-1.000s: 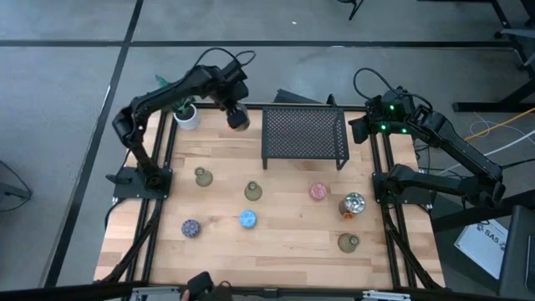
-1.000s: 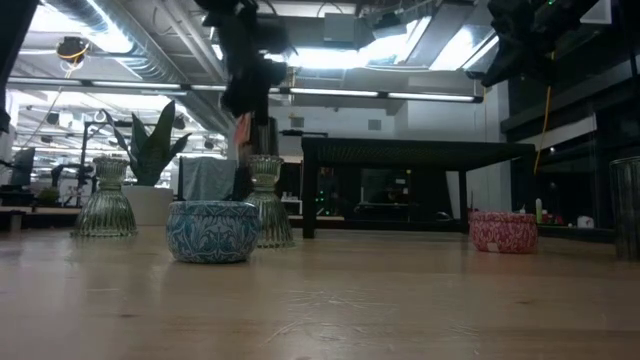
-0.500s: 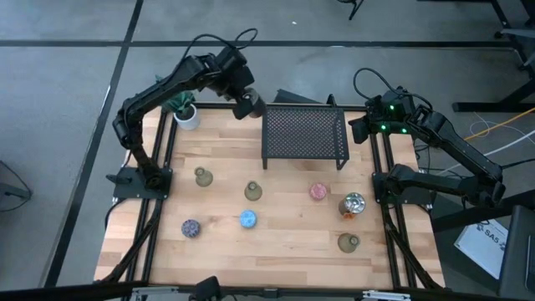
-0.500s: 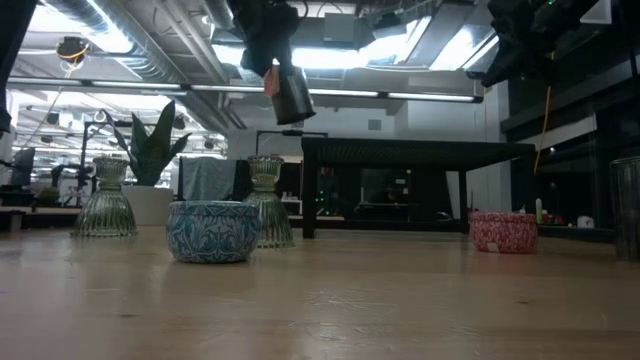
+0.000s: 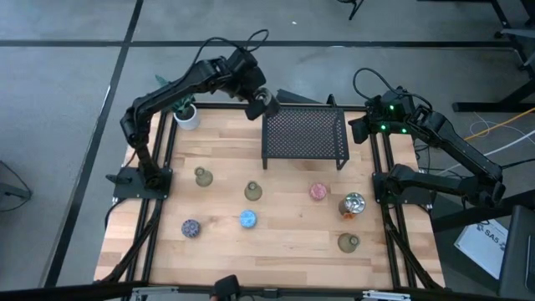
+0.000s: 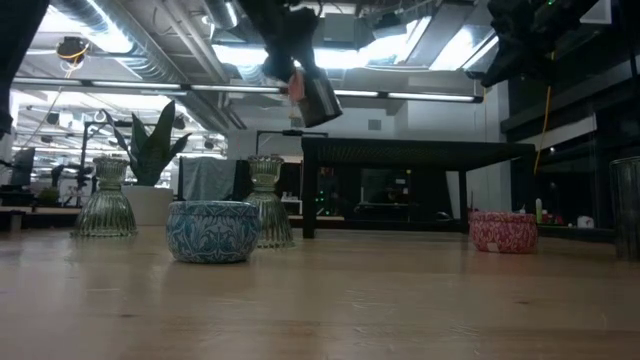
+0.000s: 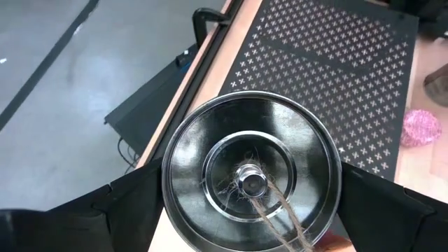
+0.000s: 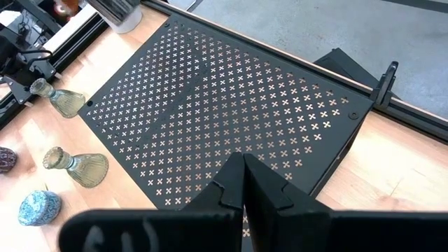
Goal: Pick & Place candle stick holders
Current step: Put the top silver scented candle on the shelf
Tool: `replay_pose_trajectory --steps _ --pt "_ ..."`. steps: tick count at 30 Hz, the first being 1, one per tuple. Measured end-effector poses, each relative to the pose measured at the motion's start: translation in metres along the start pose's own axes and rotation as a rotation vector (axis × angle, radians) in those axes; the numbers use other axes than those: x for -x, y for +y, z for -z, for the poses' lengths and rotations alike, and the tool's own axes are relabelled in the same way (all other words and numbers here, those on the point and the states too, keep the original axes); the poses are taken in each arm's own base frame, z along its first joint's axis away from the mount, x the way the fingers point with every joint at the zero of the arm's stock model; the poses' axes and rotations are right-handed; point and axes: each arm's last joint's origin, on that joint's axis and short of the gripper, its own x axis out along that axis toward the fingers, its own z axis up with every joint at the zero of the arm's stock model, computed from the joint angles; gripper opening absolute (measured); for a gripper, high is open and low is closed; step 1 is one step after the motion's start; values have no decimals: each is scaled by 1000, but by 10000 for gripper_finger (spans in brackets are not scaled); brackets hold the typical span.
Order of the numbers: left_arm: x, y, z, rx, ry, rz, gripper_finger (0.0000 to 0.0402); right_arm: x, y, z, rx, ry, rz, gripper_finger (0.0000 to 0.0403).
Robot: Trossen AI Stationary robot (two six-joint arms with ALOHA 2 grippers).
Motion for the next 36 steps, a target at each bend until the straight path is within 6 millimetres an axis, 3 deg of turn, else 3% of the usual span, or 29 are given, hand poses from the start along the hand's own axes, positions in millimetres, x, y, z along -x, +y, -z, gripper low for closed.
replay_pose_trajectory --steps 15,27,36 --pt "-49 -1 1 10 60 61 358 0 0 0 0 0 0 8" --pt "-63 -3 2 -14 75 76 360 0 0 0 0 -1 3 8" --pt "-66 -6 0 -40 55 71 385 0 0 0 -1 0 3 8"
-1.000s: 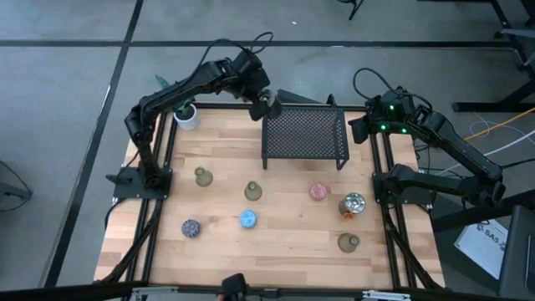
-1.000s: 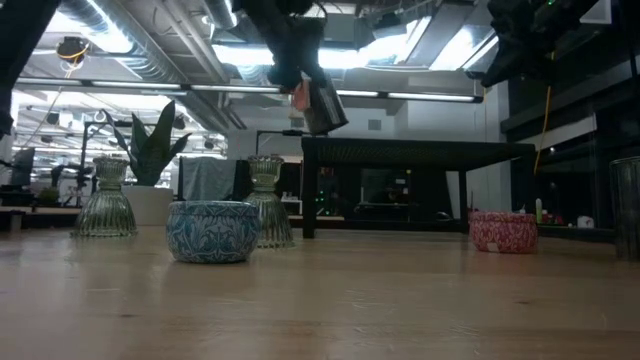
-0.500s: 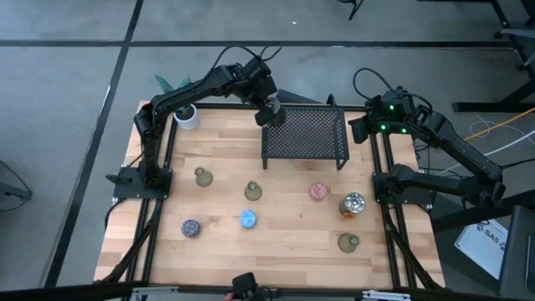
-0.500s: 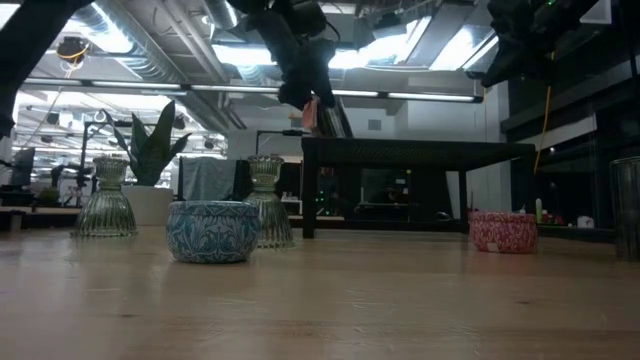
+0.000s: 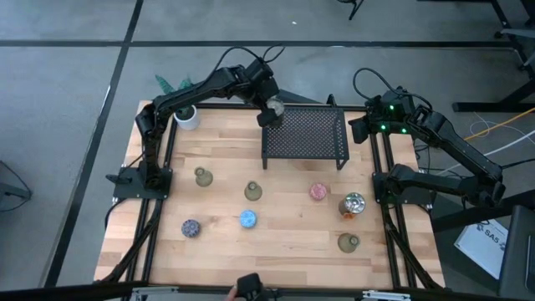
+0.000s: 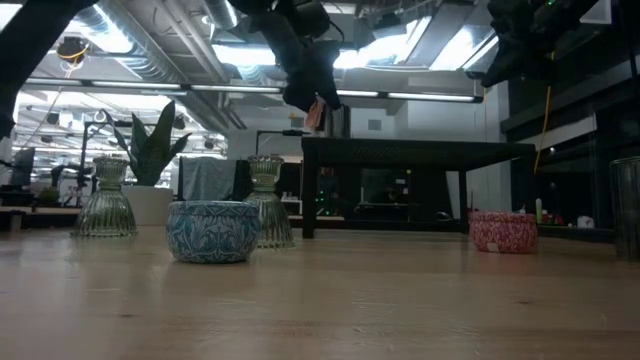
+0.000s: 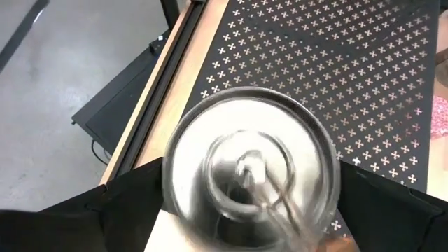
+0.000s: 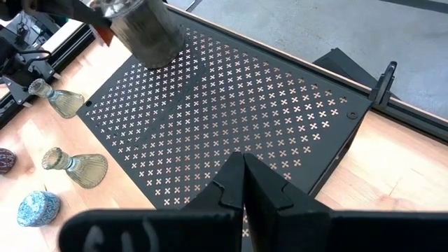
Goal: Pick & Place candle stick holders
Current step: Put the top silver scented candle on the shelf
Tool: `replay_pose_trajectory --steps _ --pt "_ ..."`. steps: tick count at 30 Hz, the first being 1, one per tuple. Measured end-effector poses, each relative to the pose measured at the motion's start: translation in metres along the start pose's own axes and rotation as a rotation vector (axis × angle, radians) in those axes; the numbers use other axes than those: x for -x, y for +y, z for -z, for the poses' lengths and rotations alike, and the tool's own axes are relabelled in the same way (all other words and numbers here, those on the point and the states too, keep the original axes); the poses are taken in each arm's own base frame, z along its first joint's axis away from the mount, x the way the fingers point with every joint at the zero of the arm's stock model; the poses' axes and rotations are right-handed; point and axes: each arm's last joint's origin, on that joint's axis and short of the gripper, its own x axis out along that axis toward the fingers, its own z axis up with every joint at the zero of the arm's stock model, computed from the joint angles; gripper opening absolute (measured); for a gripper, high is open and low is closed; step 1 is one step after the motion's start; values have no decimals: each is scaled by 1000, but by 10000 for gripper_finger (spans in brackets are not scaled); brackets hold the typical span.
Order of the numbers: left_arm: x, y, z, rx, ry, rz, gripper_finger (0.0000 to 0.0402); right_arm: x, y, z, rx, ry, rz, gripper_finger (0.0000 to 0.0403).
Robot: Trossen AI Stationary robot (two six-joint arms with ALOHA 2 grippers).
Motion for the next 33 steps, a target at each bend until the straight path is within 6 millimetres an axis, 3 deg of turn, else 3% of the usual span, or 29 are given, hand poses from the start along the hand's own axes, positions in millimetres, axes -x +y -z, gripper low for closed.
replay_pose_trajectory --steps 11,24,28,33 --pt "1 -4 -1 -9 -8 -20 399 0 0 0 -2 0 -1 8" --pt "48 -8 1 -38 -22 -114 399 0 0 0 -3 1 -3 8" --pt "57 -3 7 -30 20 -155 374 0 0 0 -2 2 -3 8" --pt "59 6 15 -4 76 -169 315 0 0 0 1 2 -3 8"
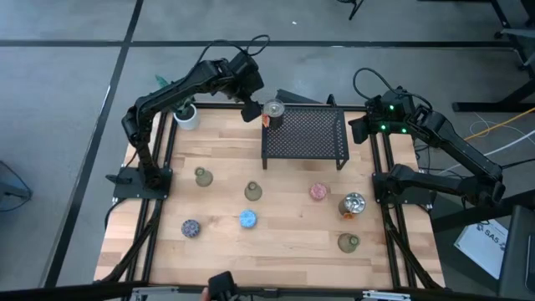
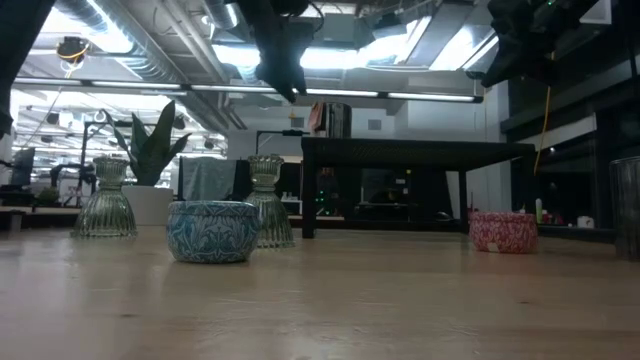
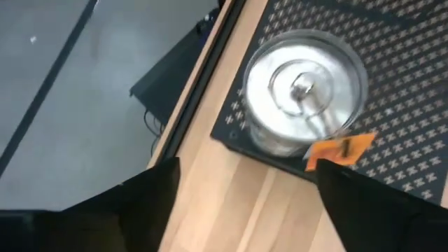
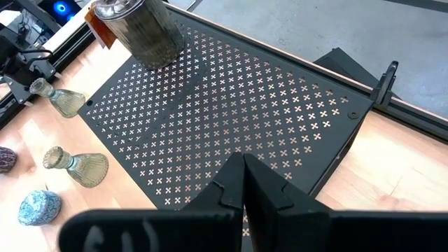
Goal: Pick & Place candle stick holders
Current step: Put the top silver scented candle on the shelf
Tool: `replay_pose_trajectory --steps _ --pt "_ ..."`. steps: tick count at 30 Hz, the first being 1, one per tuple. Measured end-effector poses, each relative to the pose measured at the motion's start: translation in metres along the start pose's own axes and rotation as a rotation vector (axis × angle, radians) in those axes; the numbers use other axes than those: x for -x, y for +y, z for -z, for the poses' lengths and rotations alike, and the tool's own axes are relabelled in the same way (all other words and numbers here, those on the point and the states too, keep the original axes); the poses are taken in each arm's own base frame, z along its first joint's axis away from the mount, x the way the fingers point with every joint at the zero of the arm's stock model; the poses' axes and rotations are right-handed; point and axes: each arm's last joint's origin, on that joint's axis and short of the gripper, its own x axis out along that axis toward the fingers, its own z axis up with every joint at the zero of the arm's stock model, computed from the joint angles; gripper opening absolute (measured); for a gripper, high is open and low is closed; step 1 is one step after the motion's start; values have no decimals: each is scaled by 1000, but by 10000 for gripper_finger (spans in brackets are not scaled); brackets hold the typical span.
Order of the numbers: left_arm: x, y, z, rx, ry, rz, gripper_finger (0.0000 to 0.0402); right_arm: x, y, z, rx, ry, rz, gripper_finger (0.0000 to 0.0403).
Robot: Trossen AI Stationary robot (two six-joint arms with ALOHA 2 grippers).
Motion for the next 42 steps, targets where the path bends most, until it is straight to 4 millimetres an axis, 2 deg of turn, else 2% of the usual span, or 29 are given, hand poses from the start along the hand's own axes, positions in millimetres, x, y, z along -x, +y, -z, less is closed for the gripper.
replay_pose_trajectory --steps 7,21,29,38,42 --pt "-10 4 7 11 41 -7 233 0 0 0 0 0 0 8" --pt "-10 4 7 -23 40 -6 81 0 0 0 3 0 0 8" --pt "-10 4 7 -4 40 -7 9 0 0 0 3 0 0 8" --pt "-11 4 7 16 37 14 2 0 0 0 11 0 0 8" --pt "-11 2 7 23 30 53 2 1 2 0 59 11 -72 7"
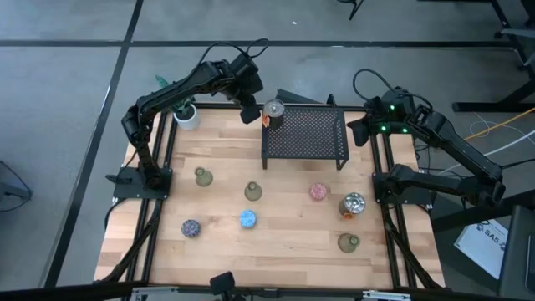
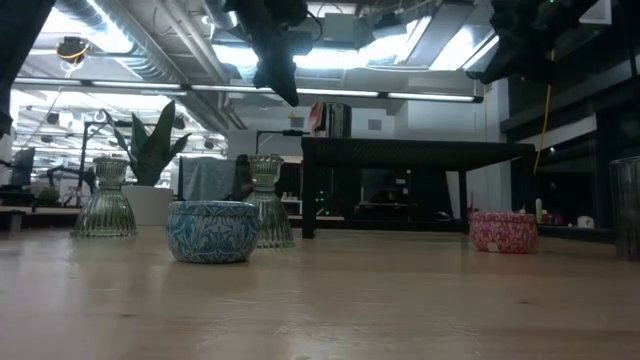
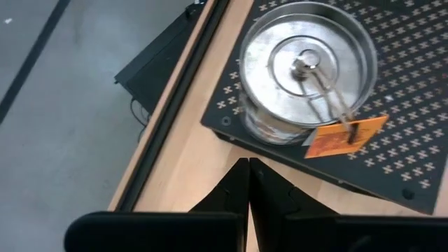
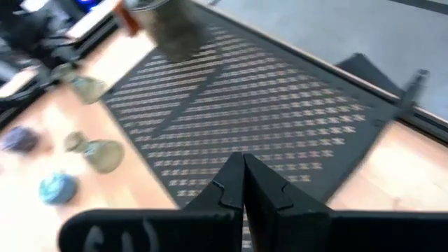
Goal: Pick & Place candle stick holders
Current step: Put the top silver scented candle on the shelf
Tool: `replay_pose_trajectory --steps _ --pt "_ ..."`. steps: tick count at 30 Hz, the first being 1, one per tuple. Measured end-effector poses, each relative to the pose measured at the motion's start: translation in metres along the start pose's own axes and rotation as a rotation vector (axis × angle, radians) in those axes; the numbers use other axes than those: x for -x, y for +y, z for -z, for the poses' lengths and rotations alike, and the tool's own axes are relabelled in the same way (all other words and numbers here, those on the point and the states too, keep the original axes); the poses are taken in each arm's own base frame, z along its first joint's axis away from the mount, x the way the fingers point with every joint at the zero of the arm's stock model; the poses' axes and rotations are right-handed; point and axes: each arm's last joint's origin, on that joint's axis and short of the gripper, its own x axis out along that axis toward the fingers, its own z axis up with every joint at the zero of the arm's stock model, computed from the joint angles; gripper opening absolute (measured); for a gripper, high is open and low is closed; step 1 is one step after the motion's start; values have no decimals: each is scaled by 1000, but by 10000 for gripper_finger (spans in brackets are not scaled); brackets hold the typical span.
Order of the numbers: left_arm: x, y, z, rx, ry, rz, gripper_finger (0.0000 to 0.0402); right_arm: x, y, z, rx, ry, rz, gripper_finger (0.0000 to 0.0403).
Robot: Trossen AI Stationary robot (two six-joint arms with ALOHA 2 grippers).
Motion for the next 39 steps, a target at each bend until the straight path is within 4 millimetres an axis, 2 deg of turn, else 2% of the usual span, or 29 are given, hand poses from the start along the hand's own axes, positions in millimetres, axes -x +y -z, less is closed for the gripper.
replay_pose_trajectory --steps 6,15,21,31,39 --pt "-3 -1 0 -8 -2 43 2 2 3 -2 57 -6 -80 7" --pt "-42 -8 -3 -27 60 123 2 16 11 -12 112 -66 -105 7" --pt "-55 -14 -8 -44 32 137 2 16 10 -12 111 -59 -103 7" --pt "-56 -9 -10 -34 4 136 2 16 10 -12 111 -59 -103 7" --pt "-53 -15 -4 11 64 270 2 16 10 -12 111 -59 -103 7"
